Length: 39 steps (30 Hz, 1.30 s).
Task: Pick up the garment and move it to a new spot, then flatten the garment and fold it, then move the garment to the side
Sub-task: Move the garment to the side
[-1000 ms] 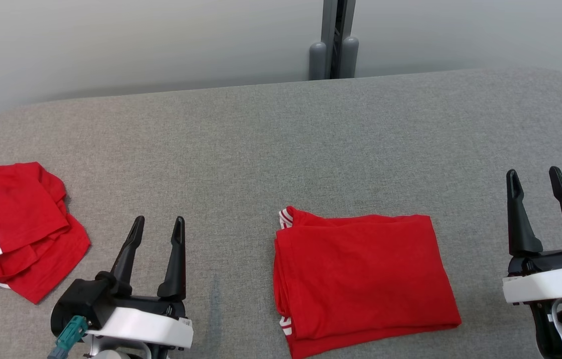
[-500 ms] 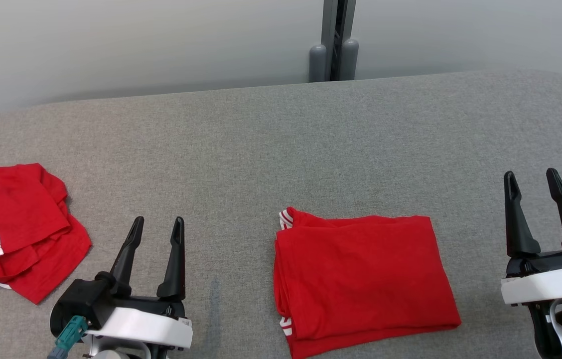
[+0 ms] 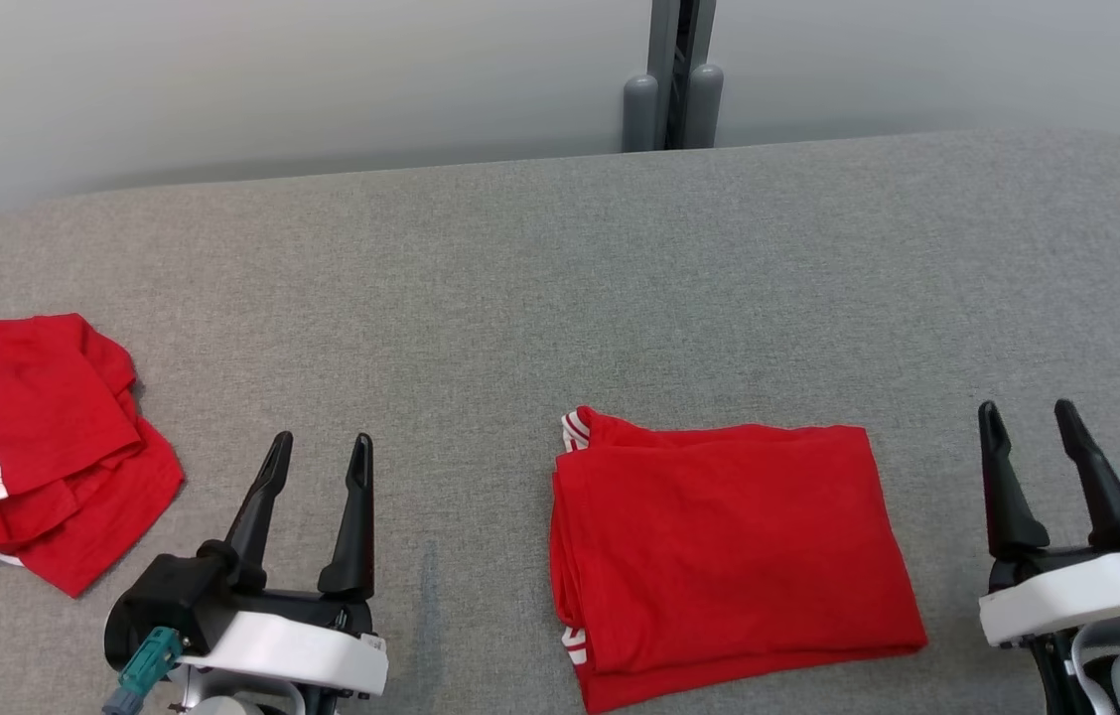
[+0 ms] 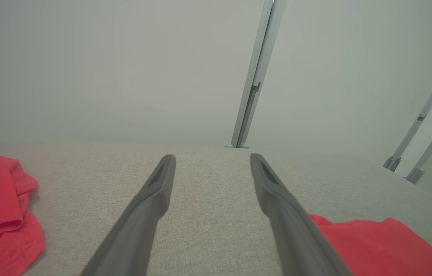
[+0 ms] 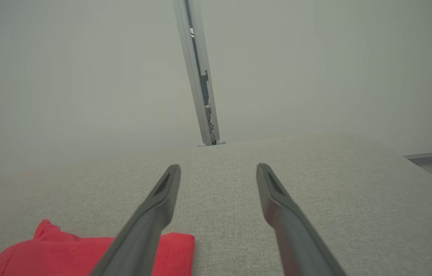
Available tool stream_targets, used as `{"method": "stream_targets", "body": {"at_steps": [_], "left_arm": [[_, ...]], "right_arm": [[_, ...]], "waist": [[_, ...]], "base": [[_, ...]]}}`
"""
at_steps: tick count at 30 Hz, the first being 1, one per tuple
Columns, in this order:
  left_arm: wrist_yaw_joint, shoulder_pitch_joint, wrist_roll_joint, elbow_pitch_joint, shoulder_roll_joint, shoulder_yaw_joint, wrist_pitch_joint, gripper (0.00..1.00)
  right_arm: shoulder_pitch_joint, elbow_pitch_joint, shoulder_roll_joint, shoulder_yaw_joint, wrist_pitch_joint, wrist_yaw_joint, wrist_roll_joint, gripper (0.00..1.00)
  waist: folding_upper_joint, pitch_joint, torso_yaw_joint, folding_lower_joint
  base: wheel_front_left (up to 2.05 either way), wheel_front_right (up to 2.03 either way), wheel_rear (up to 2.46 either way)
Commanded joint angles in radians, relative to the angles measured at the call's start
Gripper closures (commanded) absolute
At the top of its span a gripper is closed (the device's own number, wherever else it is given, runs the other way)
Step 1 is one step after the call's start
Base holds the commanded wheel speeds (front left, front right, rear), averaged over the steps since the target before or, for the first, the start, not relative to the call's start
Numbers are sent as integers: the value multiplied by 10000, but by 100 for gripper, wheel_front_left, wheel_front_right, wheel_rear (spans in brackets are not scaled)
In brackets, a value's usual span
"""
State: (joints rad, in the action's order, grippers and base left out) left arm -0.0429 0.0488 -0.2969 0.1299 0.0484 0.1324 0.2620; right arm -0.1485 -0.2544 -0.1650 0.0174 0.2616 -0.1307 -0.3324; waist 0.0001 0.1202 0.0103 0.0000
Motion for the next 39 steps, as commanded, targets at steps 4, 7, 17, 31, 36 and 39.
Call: {"method": "stream_targets", "body": {"at_steps": [4,7,17,31,36,39], "left_arm": [[-35,193,86,43,41,36,39,0],[-51,243,119,52,44,68,39,0],[-95,466,197,137,43,175,39,0],[-115,499,287,229,41,293,39,0],[-102,513,375,189,43,308,39,0],[-122,575,6,43,39,336,38,0]], "right_arm": [[-18,-1128,-213,622,-11,0,-505,0],[-226,-1830,-326,1102,-160,0,-880,0],[-888,-3050,-568,2621,-611,0,-2355,0],[-1338,-3873,-954,4084,-698,0,-3311,100],[-1624,-3887,-1169,4424,-448,1,-3471,100],[-1796,-3929,-1396,4542,-297,1,-3378,100]], "waist": [[-1,153,99,0],[-1,278,157,0],[-1,626,357,0],[-1,650,464,0],[-1,633,415,0],[-1,653,355,0]], "base": [[0,0,0],[0,0,0],[0,0,0],[0,0,0],[0,0,0],[0,0,0]]}}
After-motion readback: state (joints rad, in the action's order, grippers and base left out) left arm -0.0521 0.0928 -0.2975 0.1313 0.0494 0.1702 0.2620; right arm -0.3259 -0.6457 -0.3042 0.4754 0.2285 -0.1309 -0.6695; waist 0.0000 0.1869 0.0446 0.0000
